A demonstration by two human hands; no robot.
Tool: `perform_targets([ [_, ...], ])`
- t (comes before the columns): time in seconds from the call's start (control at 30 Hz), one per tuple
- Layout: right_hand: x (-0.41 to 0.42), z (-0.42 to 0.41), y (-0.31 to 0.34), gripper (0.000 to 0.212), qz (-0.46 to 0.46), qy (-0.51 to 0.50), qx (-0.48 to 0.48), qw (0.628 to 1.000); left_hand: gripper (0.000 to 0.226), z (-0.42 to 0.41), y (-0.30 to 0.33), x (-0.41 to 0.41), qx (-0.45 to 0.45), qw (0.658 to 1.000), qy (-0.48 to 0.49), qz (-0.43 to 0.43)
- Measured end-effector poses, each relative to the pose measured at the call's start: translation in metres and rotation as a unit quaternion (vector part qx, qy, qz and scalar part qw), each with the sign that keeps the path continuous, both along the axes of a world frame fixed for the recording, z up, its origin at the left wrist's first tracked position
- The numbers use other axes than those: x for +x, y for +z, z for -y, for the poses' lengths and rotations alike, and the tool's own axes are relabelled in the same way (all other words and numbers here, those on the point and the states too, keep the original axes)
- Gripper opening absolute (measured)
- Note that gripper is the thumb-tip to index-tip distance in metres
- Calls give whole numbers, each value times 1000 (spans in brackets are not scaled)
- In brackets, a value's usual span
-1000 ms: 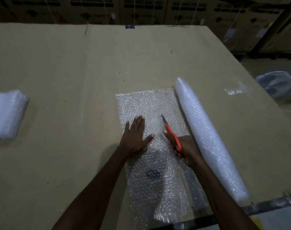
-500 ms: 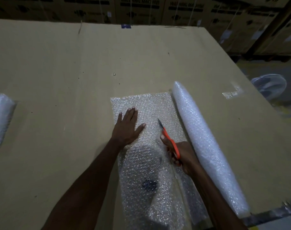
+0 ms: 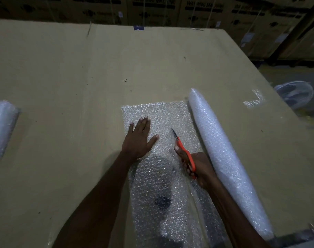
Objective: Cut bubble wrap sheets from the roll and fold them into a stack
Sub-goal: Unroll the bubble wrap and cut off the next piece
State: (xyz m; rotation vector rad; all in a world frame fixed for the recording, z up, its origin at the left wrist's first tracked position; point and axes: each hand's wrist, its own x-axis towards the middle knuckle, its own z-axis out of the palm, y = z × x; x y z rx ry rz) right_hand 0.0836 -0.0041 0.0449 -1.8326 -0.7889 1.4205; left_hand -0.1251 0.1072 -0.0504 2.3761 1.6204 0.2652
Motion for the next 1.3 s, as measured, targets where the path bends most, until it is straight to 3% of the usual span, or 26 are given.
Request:
perform_targets([
  [1.3, -8, -47, -4, 60, 4, 20, 17, 1000, 82, -1, 0, 0, -11, 1000, 6, 11],
])
